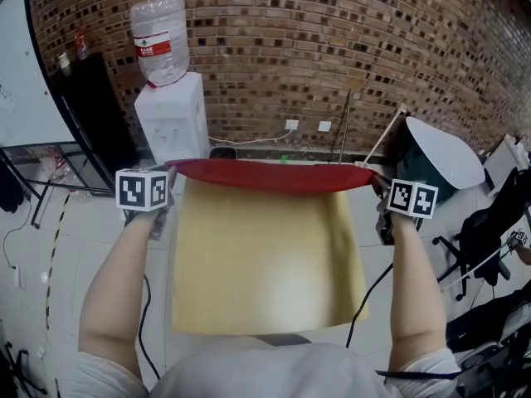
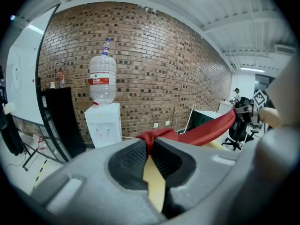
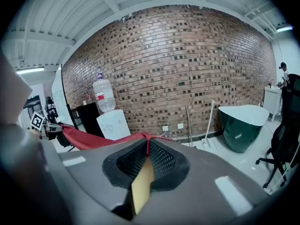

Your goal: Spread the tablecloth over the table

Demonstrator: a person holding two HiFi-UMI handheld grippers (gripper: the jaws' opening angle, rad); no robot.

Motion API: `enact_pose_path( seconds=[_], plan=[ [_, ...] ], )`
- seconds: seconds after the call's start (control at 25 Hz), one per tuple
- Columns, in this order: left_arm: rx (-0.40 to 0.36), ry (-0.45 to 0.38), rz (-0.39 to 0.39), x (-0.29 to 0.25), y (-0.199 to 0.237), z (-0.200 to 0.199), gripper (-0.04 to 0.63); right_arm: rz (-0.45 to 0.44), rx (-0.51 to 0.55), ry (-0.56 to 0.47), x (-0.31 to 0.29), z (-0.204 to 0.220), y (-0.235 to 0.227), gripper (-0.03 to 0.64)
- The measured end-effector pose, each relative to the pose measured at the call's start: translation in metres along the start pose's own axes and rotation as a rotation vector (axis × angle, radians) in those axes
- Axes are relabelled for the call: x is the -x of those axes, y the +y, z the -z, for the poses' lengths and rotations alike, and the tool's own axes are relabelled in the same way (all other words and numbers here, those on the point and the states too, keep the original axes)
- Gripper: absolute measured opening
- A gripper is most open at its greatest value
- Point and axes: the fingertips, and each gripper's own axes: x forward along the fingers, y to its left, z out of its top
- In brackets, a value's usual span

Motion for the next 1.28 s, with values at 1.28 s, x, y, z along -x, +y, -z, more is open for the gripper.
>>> enact_pose_path(
  seconds=[1.28],
  plan=[
    [0.156, 0.162, 0.007, 0.173, -0.102, 0.273, 0.020, 0.073, -0.006, 0.141, 0.173, 0.253, 0.005, 0.015]
  ],
)
